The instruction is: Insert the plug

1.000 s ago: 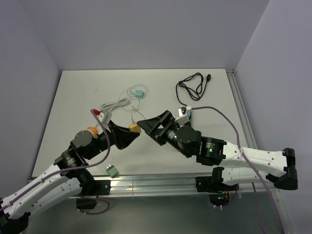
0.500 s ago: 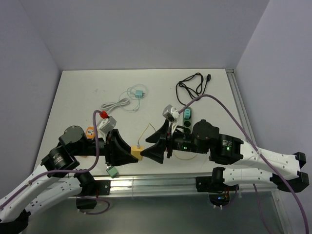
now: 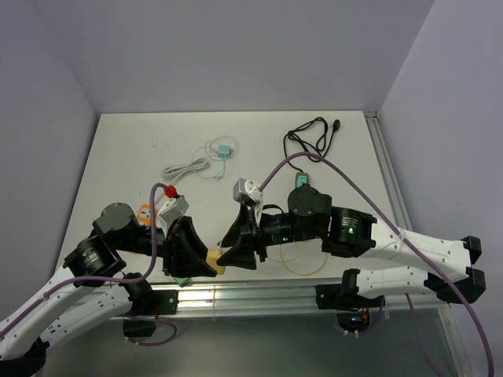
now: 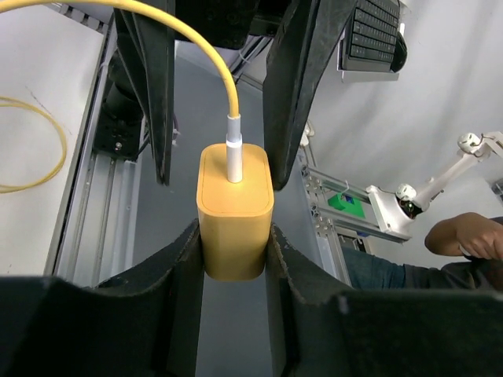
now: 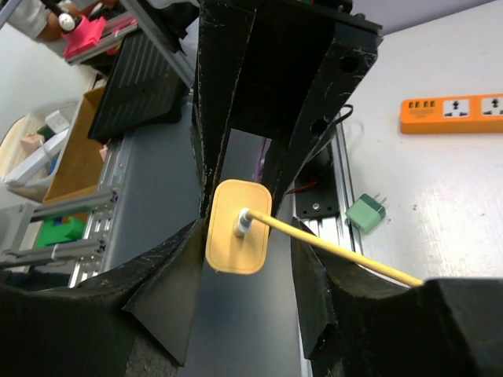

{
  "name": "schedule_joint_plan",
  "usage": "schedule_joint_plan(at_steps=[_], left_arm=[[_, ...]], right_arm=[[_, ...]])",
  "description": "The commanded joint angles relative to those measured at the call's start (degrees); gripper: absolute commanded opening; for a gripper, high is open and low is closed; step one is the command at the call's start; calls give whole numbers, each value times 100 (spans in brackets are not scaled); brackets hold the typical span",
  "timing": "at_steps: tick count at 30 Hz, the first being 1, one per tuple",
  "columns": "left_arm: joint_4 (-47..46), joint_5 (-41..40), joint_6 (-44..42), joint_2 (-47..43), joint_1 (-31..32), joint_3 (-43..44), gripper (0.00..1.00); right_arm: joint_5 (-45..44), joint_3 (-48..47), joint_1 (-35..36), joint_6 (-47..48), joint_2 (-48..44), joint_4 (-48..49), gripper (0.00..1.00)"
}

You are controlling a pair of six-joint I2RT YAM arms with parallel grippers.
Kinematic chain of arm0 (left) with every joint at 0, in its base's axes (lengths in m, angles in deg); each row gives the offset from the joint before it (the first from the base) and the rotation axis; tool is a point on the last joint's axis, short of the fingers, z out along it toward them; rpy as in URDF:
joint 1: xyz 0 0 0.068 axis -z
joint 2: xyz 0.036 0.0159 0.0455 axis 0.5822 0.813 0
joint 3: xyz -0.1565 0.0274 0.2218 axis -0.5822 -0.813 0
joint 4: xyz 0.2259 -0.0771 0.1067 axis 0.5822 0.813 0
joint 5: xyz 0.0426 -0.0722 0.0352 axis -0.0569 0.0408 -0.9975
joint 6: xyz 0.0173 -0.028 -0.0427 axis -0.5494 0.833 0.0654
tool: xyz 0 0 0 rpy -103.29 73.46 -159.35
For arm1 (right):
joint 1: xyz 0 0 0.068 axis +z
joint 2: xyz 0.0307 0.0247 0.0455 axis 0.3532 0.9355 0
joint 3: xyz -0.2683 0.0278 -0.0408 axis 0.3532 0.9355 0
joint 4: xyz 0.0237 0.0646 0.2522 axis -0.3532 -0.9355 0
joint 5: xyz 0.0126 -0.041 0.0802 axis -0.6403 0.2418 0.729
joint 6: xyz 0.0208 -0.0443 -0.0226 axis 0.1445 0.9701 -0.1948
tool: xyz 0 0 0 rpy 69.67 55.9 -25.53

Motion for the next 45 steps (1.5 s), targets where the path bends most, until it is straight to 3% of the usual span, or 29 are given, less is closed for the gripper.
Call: schedule_joint_plan(at_steps=[1, 5, 8, 9, 11, 12, 15, 17, 18, 19, 21, 22, 24, 29, 30, 33, 34, 35, 37, 38, 39, 40, 41, 43, 44, 45], left_arm=[[-247, 197, -2, -11, -13, 106, 0], [-160, 171, -55, -2, -4, 168, 0], [-19, 145, -134, 15, -4, 220, 1], [7, 92, -178, 16, -4, 247, 0], [269, -83, -274, -10, -13, 326, 17], [402, -267, -353, -37, -13, 422, 37], [868, -1328, -503, -186, -4, 615, 65], [1253, -1927, -573, -292, -13, 721, 75], [1377, -2208, -591, -335, -13, 826, 98], [1509, -2881, -600, -379, -13, 871, 99], [1912, -3718, -530, -511, -4, 1002, 100], [2045, -4427, -495, -581, -4, 1046, 99], [2309, -5004, -424, -652, -4, 1064, 100], [2267, -5410, -415, -889, -4, 906, 100], [2223, -5401, -415, -916, -4, 845, 100], [2029, -5384, -450, -925, -13, 766, 100], [1985, -5375, -450, -873, -4, 766, 100], [1959, -5358, -459, -837, -4, 783, 100], [1932, -5270, -477, -767, -4, 792, 99], [1906, -5252, -503, -706, -4, 809, 100], [1906, -5252, -503, -670, -4, 818, 100], [1915, -5269, -503, -626, -4, 827, 99], [1932, -5261, -512, -609, -13, 853, 100], [1950, -5269, -521, -591, -4, 880, 99], [1950, -5287, -521, -591, -13, 889, 99], [1924, -5296, -512, -599, -4, 889, 100]], right_arm=[[432, -348, 24, 118, 201, -50, 54], [669, -418, 16, 118, 508, -77, 52], [757, -480, 24, 161, 675, -94, 26], [688, -506, 16, 144, 685, -94, 0], [390, -506, 16, 118, 633, -112, 0], [-82, -445, 16, 83, 554, -112, 0], [-986, -76, -116, -101, 71, 29, 0], [-1874, 21, -308, -286, -254, -164, 0], [-2323, 39, -362, -348, -351, -434, 0], [-3293, 56, -406, -418, -518, -594, 0], [-4221, 100, -459, -681, -659, -1110, 0], [-5261, 109, -468, -822, -773, -1331, 0], [-6260, 39, -477, -1410, -879, -2241, 0], [-8570, -723, -512, -3278, -1362, -4494, 0], [-8872, -891, -520, -3675, -1433, -5385, 0], [-9770, -1647, -512, -4426, -1582, -6402, 0], [-9937, -1771, -520, -4331, -1678, -6309, 0], [-10087, -1885, -512, -3477, -1740, -6012, 0], [-10492, -1895, -520, -2279, -1985, -4399, 0], [-10519, -1756, -520, -533, -2100, -3531, 0], [-10519, -1589, -520, 581, -2206, -1286, 0], [-10467, -1465, -520, 1566, -2372, -306, 0], [-10353, -1673, -512, 2455, -2356, 199, 0], [-10063, -2357, -520, 2516, -2086, -76, 0], [-10053, -2839, -520, 3109, -1979, 19, 0], [-10001, -2896, -512, 3628, -1909, 838, 0]])
